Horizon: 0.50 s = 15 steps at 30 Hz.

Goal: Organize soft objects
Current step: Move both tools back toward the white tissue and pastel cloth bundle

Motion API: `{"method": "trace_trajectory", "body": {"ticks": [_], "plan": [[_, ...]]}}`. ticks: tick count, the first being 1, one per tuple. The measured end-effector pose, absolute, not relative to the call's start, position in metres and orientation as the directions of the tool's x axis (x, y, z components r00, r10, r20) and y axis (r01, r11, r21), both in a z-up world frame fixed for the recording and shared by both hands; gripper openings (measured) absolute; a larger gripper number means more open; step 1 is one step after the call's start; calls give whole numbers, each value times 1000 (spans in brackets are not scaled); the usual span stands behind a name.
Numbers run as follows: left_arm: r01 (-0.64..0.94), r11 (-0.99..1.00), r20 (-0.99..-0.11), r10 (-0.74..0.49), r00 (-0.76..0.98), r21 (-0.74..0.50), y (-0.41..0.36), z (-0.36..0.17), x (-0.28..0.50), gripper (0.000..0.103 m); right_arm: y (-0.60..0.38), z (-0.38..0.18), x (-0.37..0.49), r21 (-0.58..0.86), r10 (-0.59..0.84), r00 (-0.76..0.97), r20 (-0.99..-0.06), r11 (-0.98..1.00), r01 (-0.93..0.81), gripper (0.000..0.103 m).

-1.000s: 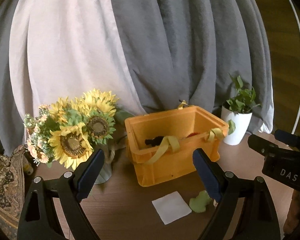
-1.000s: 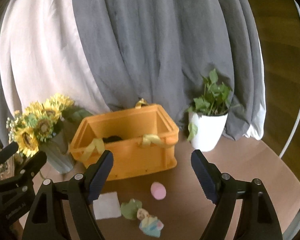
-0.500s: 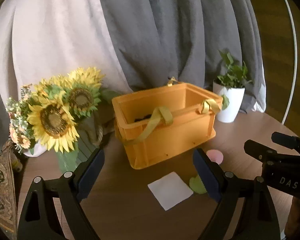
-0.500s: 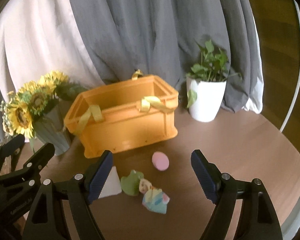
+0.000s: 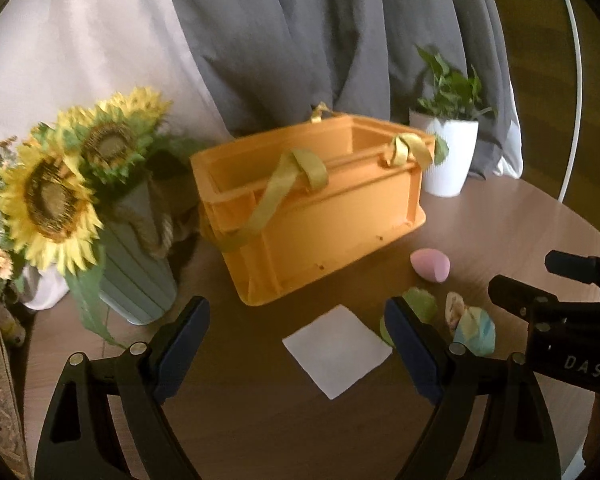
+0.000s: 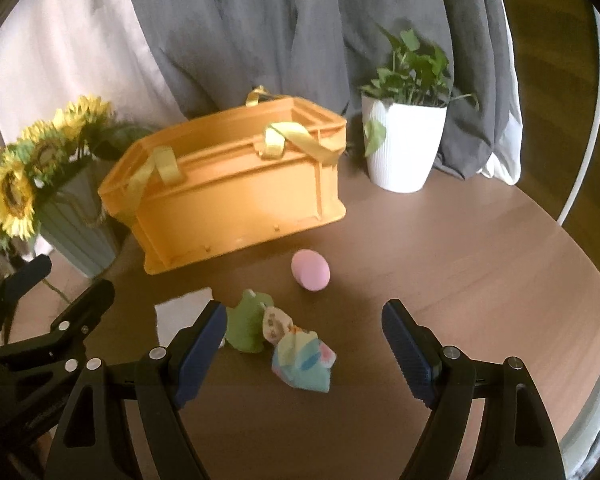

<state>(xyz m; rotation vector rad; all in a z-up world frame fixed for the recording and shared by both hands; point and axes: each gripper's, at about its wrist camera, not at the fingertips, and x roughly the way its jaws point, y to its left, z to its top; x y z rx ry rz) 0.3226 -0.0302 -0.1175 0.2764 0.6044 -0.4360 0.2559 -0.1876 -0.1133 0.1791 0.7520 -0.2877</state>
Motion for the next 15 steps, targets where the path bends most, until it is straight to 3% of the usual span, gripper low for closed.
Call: {"method": "trace_trajectory", "body": {"ticks": [15], "plan": [[537,835,-702,-310,641,121,-47,-166,341,81,-189,-154,266,61,-174,626,-760,940,335,81]]}}
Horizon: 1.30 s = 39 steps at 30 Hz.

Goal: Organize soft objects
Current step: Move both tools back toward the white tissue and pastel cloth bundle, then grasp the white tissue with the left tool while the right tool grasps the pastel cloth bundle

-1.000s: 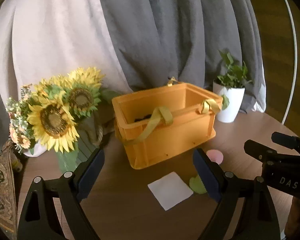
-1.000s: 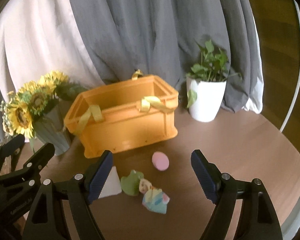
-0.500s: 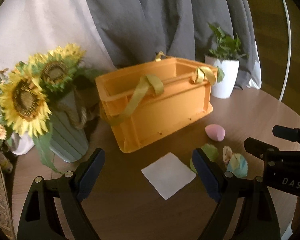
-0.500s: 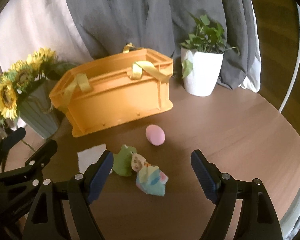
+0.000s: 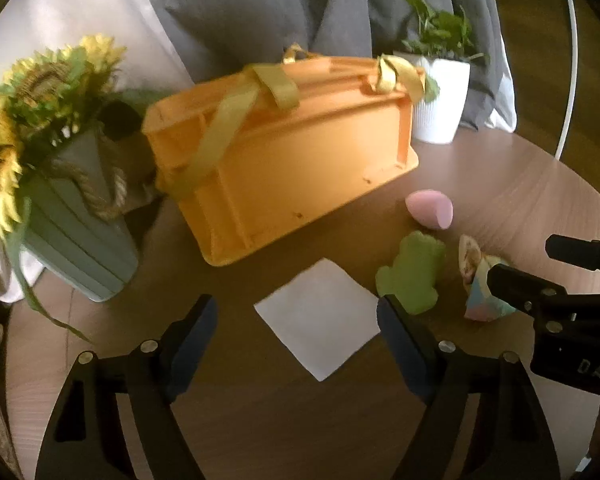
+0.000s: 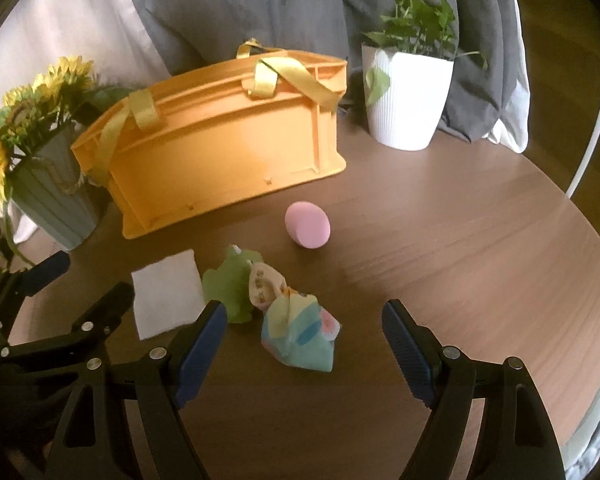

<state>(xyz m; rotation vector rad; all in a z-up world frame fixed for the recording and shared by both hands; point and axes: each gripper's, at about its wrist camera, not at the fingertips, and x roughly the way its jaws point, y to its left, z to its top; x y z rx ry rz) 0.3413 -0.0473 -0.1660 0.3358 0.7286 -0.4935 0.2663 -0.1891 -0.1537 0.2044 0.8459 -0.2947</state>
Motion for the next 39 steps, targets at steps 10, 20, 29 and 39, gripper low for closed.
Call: {"method": "trace_trajectory", "body": {"ticks": [10,20,29,39], "plan": [[562,820,-749,-304,588,108,-60,-190,354,76,-190,-174,272,53,-178,601,-779,937,345,80],[564,821,-788,-288,544,90,-70,-208,365,67,-189,-186,279,57,-165,585,-794,938,341,76],[549,836,-797,-321,512,16,-64,-212,364,52,-189,-191,281,70,-138,579,-803,944,323,58],[543,840,-792,-326,517,9,-63,-212,354,13,-194,-190,276,87,-120,593,-796,947,308,46]]}}
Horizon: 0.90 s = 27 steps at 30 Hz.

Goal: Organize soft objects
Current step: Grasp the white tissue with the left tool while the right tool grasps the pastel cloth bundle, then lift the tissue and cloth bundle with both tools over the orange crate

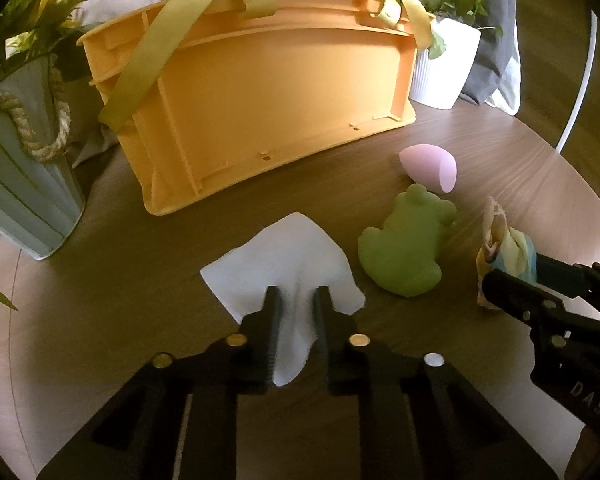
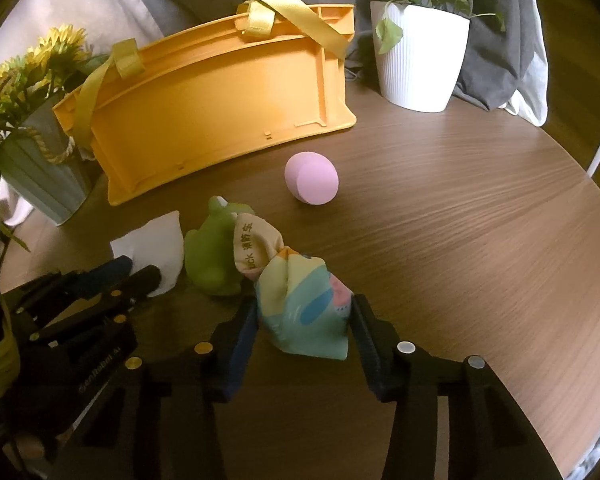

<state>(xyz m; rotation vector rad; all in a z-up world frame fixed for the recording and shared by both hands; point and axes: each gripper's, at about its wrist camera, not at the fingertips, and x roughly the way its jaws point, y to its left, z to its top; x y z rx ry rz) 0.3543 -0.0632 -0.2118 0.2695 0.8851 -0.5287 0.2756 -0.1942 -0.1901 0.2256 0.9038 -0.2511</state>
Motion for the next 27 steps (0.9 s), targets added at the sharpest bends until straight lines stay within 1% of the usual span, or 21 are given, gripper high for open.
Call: {"method": "trace_trajectory", "body": {"ticks": [1,6,16,27], "plan": [[541,841,-791,-323,520,12,-64,-212,354,10,-194,-189,275,86,-121,597,-793,948,307,46],[514,858,-788,-315,528,2,-61,-207,349,9,-196,-187,274,95,-106,610,-785,953,288,43],[434,900,-766,-307,565,-41,-52,-184,332,9,-200,-175,271,122,-54,641,-766,966,228,43],[348,936,-719,-279,636,-55,-53,-146,303,9,-217,-145,263,129,-2,687,-726,982,139,43]]}}
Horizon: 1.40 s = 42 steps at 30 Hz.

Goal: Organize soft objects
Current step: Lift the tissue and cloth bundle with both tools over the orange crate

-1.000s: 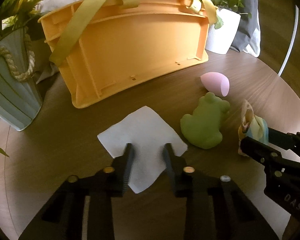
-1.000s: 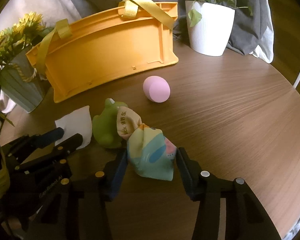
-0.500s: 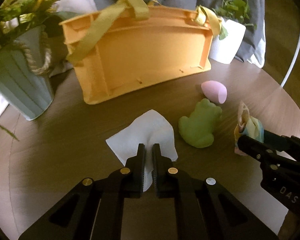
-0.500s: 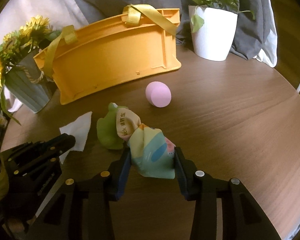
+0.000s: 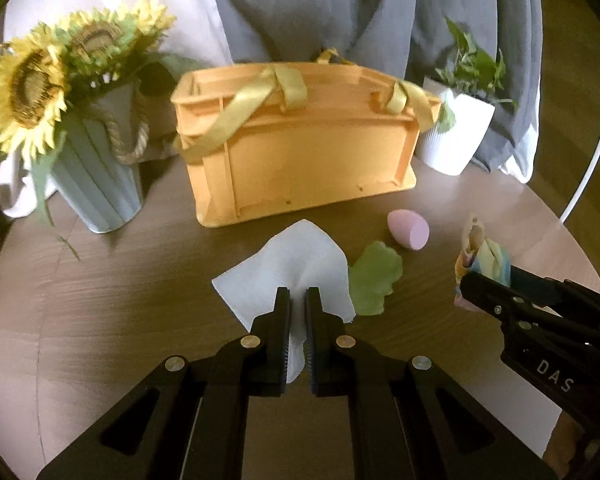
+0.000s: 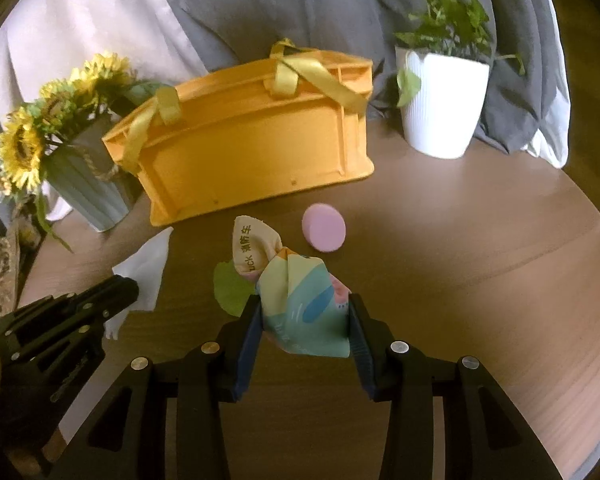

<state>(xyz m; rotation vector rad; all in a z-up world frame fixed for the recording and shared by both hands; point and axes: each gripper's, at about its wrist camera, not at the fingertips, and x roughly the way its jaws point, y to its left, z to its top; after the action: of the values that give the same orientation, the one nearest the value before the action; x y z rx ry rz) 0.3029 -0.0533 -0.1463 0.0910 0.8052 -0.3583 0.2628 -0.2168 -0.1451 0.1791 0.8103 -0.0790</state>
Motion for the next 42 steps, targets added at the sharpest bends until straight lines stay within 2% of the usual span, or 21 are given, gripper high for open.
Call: {"method": "trace_trajectory", "body": {"ticks": [22,42], "plan": [[214,976,-557,-206,805,-52,-67,-58,251,9,-234,-68,238,141,121,801,-586,989,-46,43],[149,989,-381,-146,913,-22,-84,2,262,9,-254,-5,256,139,179,896,-407,981,-133,43]]}}
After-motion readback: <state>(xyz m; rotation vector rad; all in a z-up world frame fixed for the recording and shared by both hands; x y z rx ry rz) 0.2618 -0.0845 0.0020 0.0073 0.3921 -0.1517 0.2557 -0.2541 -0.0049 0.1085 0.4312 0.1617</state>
